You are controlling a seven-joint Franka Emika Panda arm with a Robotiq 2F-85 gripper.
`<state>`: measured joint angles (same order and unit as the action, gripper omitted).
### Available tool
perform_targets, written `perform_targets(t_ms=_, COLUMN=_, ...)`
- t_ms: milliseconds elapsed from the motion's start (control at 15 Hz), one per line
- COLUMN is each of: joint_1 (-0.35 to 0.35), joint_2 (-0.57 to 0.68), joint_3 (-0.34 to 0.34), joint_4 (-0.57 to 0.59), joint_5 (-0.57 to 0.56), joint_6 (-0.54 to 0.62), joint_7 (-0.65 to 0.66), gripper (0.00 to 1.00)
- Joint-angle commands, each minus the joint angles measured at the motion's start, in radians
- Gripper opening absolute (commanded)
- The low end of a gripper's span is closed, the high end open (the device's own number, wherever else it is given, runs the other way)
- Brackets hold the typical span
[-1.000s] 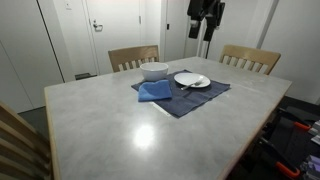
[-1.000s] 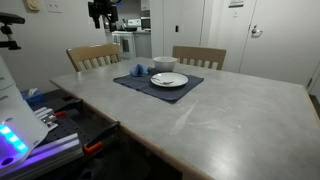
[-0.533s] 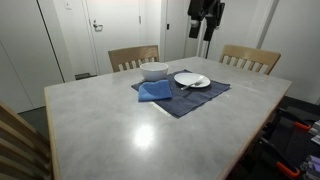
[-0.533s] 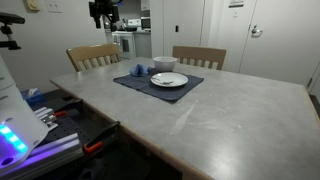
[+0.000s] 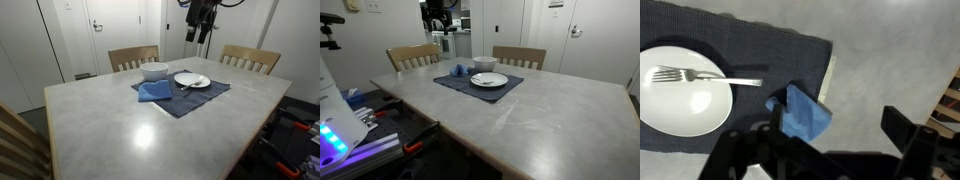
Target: Take the fork from the white plate and put it on the table
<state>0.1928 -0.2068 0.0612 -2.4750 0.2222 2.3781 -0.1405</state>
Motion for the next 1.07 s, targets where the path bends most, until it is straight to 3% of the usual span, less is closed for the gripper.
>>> perform_targets(t_ms=0, joint_1=-0.033, joint_2=0.125, joint_3=-0.023, joint_4=0.075, joint_5=-0.003, joint_6=0.033, joint_7=-0.096, gripper=1.0)
perform_targets(t_ms=467, joint_1=-0.106, joint_2=0.29, joint_3=-0.036, joint_4=0.194, joint_5=0.03, joint_6=0.023, joint_7=-0.265, gripper=1.0)
perform_targets(t_ms=1000, joint_1=-0.11, joint_2=0.265, joint_3=-0.014, joint_4=0.164, joint_5=-0.035, joint_6=0.021, joint_7=-0.207, gripper=1.0)
